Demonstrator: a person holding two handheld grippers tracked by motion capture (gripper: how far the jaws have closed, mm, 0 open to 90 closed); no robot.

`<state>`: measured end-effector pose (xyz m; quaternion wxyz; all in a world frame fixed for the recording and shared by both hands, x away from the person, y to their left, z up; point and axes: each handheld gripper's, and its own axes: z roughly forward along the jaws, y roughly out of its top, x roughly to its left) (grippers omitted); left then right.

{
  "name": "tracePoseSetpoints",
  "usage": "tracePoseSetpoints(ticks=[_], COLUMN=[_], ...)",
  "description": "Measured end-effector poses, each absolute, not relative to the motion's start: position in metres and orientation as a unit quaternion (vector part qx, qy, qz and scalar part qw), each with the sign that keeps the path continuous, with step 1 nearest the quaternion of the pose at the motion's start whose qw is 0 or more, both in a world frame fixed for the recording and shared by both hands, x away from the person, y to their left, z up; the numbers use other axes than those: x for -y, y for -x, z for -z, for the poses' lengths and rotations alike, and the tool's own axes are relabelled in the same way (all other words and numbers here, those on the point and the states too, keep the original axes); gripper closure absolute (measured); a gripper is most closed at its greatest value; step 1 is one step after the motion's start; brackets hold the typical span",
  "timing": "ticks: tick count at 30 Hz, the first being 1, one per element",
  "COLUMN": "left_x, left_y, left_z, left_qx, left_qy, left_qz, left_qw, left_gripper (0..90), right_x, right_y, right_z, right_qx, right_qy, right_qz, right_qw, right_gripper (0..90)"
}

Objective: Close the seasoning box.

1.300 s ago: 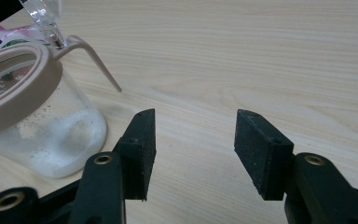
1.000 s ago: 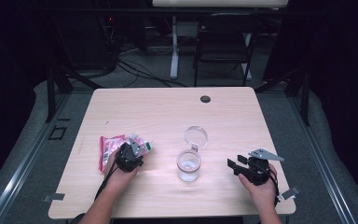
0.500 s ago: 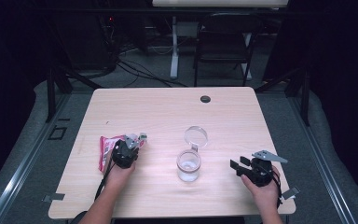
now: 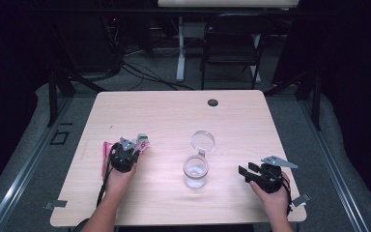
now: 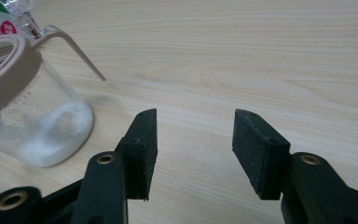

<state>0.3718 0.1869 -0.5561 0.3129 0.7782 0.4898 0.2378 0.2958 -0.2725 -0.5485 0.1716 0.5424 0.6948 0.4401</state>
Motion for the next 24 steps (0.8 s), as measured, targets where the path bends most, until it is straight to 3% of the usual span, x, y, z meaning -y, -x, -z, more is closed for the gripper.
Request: tracePoseSetpoints(ticks=[17, 24], left_x=[-0.210, -0.224], left_y=[-0.358, -0.356], left_z=[0.526, 0.504], left_qx=[-0.506, -0.513], left_qy=[-0.742, -0.728], left_qz=[-0.257, -0.290], left_qw=[0.357, 0.351], left_gripper=[90.0, 90.0], right_x=[0.269, 0.268], right_y=[-0.301, -0.304], right_z=[0.547, 0.548], right_qx=[-0.700, -0.704], right_qy=[-0.533, -0.529], right_qz=[-0.443, -0.443], right_qw=[0.173, 0.170], right_gripper=[51.3, 51.3])
